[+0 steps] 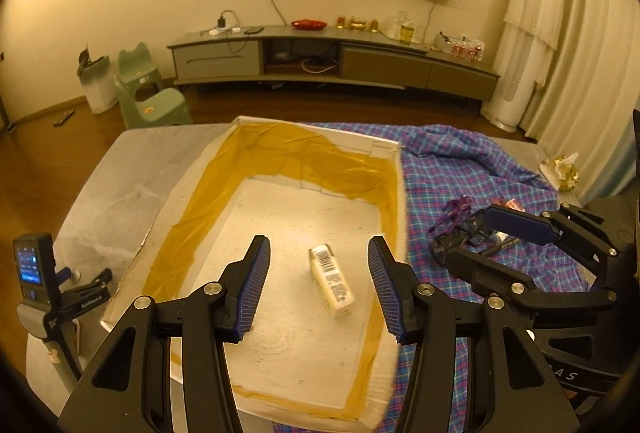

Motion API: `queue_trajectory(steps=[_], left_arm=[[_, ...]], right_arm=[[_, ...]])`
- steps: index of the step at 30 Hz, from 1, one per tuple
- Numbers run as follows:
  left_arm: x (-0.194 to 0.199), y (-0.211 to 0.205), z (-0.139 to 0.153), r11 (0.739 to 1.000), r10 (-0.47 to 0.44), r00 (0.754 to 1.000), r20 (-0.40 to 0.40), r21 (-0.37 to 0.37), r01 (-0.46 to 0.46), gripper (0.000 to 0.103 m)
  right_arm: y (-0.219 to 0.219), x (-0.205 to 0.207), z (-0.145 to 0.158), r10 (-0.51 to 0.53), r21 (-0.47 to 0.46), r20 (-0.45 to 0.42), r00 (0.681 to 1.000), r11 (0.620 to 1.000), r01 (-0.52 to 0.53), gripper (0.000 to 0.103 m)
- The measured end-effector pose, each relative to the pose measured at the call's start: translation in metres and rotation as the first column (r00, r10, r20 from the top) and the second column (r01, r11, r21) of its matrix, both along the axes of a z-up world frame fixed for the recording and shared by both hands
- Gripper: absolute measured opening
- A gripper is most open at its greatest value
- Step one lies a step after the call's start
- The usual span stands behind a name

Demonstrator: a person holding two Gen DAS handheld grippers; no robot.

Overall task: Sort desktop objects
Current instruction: 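Move both open tools back over the items on the plaid shirt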

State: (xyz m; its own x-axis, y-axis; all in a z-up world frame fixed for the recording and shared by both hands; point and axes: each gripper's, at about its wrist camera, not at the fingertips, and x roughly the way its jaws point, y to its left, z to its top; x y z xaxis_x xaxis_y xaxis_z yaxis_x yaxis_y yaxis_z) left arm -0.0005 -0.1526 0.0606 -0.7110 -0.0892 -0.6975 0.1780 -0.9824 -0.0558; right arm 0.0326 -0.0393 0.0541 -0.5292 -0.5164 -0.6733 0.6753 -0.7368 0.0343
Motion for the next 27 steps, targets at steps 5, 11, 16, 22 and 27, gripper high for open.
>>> queue_trajectory(steps=[5,11,16,22,27], left_arm=[[0.003,0.022,0.004,0.999,-0.048,0.999,-0.018,-0.011,0.048,0.054],[-0.005,0.060,-0.001,0.988,-0.153,0.988,-0.014,0.009,0.153,0.054],[-0.019,0.098,-0.022,0.973,-0.230,0.972,0.050,0.023,0.229,0.054],[-0.042,0.150,-0.055,0.952,-0.302,0.943,0.140,-0.019,0.307,0.054],[-0.076,0.178,-0.078,0.935,-0.316,0.932,0.176,-0.110,0.338,0.054]], right_arm=[[0.031,0.008,0.000,-0.003,-0.073,-0.004,1.000,0.997,0.003,0.054],[0.095,-0.003,-0.008,-0.101,-0.178,0.039,0.994,0.978,0.106,0.054],[0.161,-0.035,-0.017,-0.259,-0.215,0.145,0.955,0.934,0.286,0.055],[0.212,-0.066,-0.056,-0.334,-0.210,0.309,0.890,0.889,0.407,0.058],[0.235,-0.095,-0.106,-0.311,-0.237,0.531,0.788,0.839,0.490,0.058]])
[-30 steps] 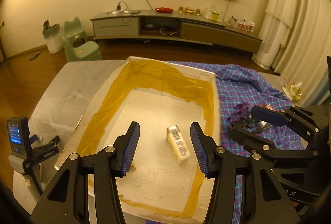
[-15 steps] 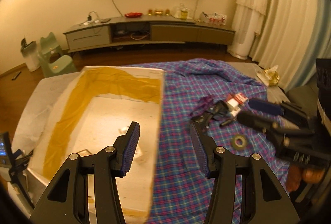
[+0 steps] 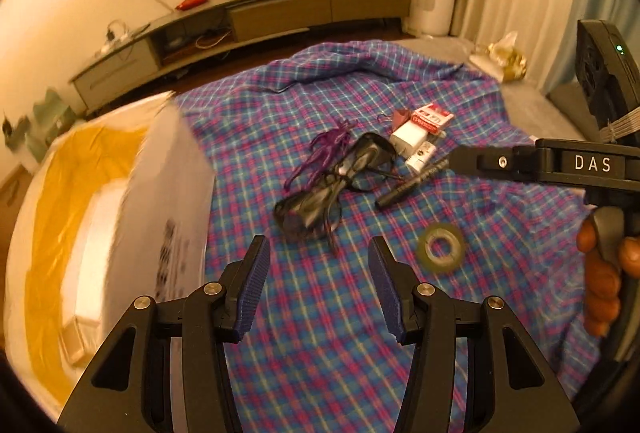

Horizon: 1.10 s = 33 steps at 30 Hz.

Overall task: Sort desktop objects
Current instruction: 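Grasp the black glasses with the left tool while the right tool grasps the black marker, then move the held glasses with the left tool toward the purple figure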

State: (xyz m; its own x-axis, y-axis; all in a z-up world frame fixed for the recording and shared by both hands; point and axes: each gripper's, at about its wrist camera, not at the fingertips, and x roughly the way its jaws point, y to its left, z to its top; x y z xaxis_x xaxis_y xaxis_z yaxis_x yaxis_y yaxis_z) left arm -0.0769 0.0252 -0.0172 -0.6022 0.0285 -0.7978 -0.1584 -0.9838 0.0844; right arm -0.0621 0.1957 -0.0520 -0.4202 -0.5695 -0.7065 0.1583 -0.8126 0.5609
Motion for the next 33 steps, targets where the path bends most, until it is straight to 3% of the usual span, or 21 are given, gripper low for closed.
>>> queue_trajectory(steps=[5,9,14,16,17,18,20,23,33], left_arm=[[-0.035,0.007,-0.017,0.998,-0.008,1.000,-0.020,-0.060,0.006,0.054],[-0.057,0.014,-0.034,0.998,-0.039,0.999,-0.001,-0.056,0.039,0.054],[-0.079,0.014,-0.064,1.000,-0.026,0.997,0.075,-0.014,0.027,0.054],[-0.083,0.010,-0.069,0.999,-0.023,0.994,0.105,0.049,0.018,0.052],[-0.084,0.009,-0.069,0.998,-0.018,0.995,0.103,0.069,0.011,0.030],[-0.084,0.008,-0.069,0.994,-0.033,0.991,0.129,0.105,0.020,0.021],[-0.083,0.006,-0.066,0.991,-0.024,0.989,0.144,0.133,0.005,0.017],[-0.078,0.002,-0.062,0.986,-0.015,0.987,0.161,0.165,-0.012,0.017],[-0.050,-0.007,-0.027,0.971,-0.016,0.990,0.140,0.239,-0.018,0.017]], right_arm=[[0.011,-0.031,-0.038,-0.056,-0.062,0.137,0.989,0.996,0.065,0.058],[0.005,-0.050,-0.051,-0.074,0.006,0.148,0.986,0.997,0.074,0.058],[-0.010,-0.063,-0.050,-0.055,0.119,0.070,0.996,0.992,0.047,0.058],[-0.021,-0.067,-0.051,-0.005,0.200,0.037,0.999,0.980,-0.003,0.045],[-0.026,-0.068,-0.052,0.024,0.222,0.021,0.999,0.975,-0.028,0.033],[-0.030,-0.068,-0.052,0.052,0.244,0.014,0.999,0.968,-0.054,0.029],[-0.035,-0.067,-0.050,0.085,0.280,-0.008,0.996,0.957,-0.079,0.025],[-0.032,-0.062,-0.042,0.110,0.257,-0.018,0.994,0.961,-0.102,0.015],[-0.021,-0.037,-0.008,0.135,0.197,-0.083,0.987,0.974,-0.116,0.015]])
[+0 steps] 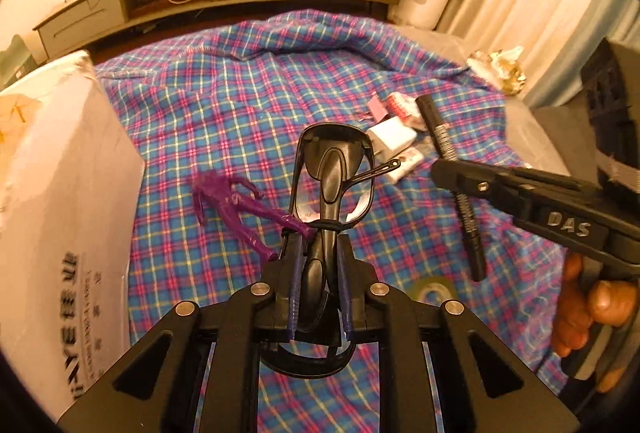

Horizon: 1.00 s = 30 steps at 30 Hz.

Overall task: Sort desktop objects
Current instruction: 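Move the held glasses with the left tool toward the purple figure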

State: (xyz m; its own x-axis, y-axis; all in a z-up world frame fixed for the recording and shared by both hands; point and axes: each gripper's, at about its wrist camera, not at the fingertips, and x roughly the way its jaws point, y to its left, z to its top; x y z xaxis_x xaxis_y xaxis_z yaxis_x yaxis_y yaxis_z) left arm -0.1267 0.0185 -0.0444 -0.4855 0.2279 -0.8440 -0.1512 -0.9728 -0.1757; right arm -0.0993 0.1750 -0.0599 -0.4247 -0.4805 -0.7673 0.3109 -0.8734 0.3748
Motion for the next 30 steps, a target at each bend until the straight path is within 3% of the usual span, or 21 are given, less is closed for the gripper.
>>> queue_trajectory(steps=[9,14,17,25,28,30], left_arm=[[0.042,-0.028,0.040,0.998,0.040,0.997,-0.063,0.044,-0.037,0.016],[0.063,-0.051,0.059,0.988,0.055,0.996,-0.072,0.145,-0.044,0.016],[0.071,-0.063,0.063,0.968,0.058,0.997,-0.042,0.245,-0.046,0.016],[0.079,-0.084,0.060,0.881,0.048,0.997,0.052,0.469,-0.067,0.016],[0.079,-0.080,0.055,0.855,0.039,0.996,0.084,0.512,-0.077,0.017],[0.079,-0.076,0.051,0.862,0.044,0.995,0.092,0.501,-0.084,0.017]], right_arm=[[-0.012,0.029,0.028,0.026,-0.001,-0.080,0.996,1.000,-0.026,0.015],[-0.020,0.046,0.040,0.040,0.003,-0.109,0.993,0.999,-0.040,0.015],[-0.025,0.053,0.044,0.045,-0.008,-0.110,0.993,0.999,-0.046,0.015],[-0.034,0.072,0.053,0.065,-0.057,-0.096,0.993,0.996,-0.071,0.015],[-0.036,0.077,0.054,0.071,-0.055,-0.094,0.993,0.996,-0.076,0.015],[-0.036,0.079,0.053,0.072,-0.052,-0.090,0.993,0.996,-0.076,0.015]])
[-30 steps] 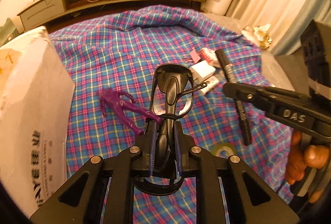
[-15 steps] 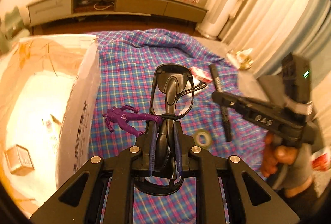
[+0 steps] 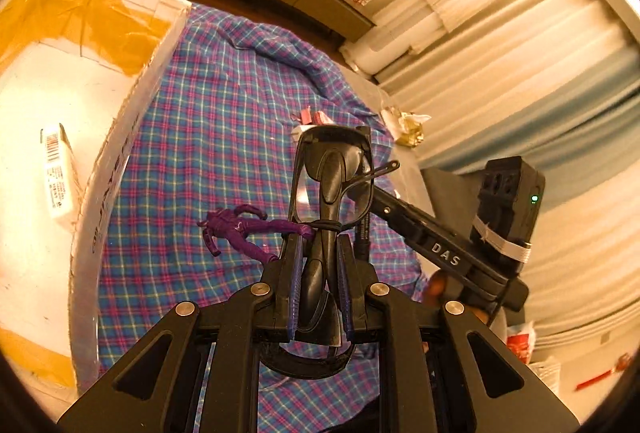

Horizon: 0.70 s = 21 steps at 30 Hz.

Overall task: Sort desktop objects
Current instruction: 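Move the held glasses with the left tool toward the purple figure, then release the glasses and grasp the purple toy figure with the left tool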

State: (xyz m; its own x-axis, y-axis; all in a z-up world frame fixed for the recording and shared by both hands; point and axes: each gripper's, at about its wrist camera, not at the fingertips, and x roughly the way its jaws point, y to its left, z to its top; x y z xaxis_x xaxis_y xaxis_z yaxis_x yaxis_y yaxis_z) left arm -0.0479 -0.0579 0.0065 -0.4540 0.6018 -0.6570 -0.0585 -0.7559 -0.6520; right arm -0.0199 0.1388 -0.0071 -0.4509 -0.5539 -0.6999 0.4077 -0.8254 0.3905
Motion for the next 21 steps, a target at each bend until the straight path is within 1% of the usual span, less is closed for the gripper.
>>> queue_trajectory(steps=[3,5,7,9,11,12,14,15,16,17,18,19,20,21], left_arm=[[-0.005,0.006,-0.013,1.000,0.006,0.999,0.033,-0.014,-0.005,0.016],[-0.008,0.012,-0.018,1.000,-0.011,0.999,0.032,-0.013,0.012,0.015],[-0.007,0.021,-0.015,0.998,-0.027,1.000,0.008,-0.065,0.028,0.015],[-0.007,0.030,-0.011,0.990,-0.041,0.999,-0.027,-0.138,0.037,0.014],[-0.006,0.037,-0.012,0.984,-0.062,0.997,-0.046,-0.171,0.054,0.013],[-0.003,0.043,-0.014,0.978,-0.090,0.995,-0.048,-0.193,0.080,0.014],[0.002,0.059,-0.022,0.961,-0.154,0.988,-0.024,-0.237,0.144,0.014],[0.004,0.067,-0.030,0.950,-0.184,0.983,-0.009,-0.260,0.175,0.018],[0.008,0.075,-0.036,0.938,-0.200,0.980,0.001,-0.289,0.192,0.024],[0.010,0.080,-0.042,0.921,-0.193,0.981,0.008,-0.345,0.184,0.032],[0.010,0.084,-0.048,0.904,-0.185,0.983,0.015,-0.391,0.176,0.028],[0.011,0.086,-0.051,0.900,-0.196,0.980,0.016,-0.395,0.187,0.027],[0.012,0.086,-0.049,0.903,-0.206,0.979,-0.002,-0.385,0.189,0.014],[0.014,0.087,-0.040,0.899,-0.211,0.977,-0.033,-0.399,0.181,0.008]], right_arm=[[0.001,0.001,-0.005,-0.001,0.005,0.012,1.000,1.000,0.001,0.015],[0.003,0.001,-0.008,-0.003,0.009,0.019,1.000,1.000,0.003,0.015],[0.005,0.001,-0.009,-0.003,0.009,0.021,1.000,1.000,0.002,0.015],[0.006,0.002,-0.009,-0.002,0.012,0.021,1.000,1.000,0.002,0.015],[0.008,0.002,-0.010,-0.003,0.013,0.023,1.000,1.000,0.003,0.015],[0.009,0.002,-0.010,-0.003,0.014,0.025,1.000,1.000,0.003,0.015],[0.012,0.002,-0.012,-0.007,0.016,0.028,1.000,1.000,0.006,0.015],[0.014,0.002,-0.013,-0.008,0.017,0.029,1.000,1.000,0.008,0.015],[0.016,0.002,-0.013,-0.010,0.019,0.028,1.000,1.000,0.009,0.015],[0.018,0.003,-0.013,-0.013,0.021,0.027,1.000,1.000,0.012,0.015],[0.020,0.003,-0.013,-0.016,0.021,0.028,0.999,1.000,0.015,0.015],[0.022,0.003,-0.013,-0.019,0.019,0.028,0.999,1.000,0.018,0.015],[0.024,0.003,-0.012,-0.022,0.018,0.026,0.999,1.000,0.021,0.015],[0.026,0.003,-0.011,-0.024,0.017,0.023,0.999,1.000,0.023,0.015]])
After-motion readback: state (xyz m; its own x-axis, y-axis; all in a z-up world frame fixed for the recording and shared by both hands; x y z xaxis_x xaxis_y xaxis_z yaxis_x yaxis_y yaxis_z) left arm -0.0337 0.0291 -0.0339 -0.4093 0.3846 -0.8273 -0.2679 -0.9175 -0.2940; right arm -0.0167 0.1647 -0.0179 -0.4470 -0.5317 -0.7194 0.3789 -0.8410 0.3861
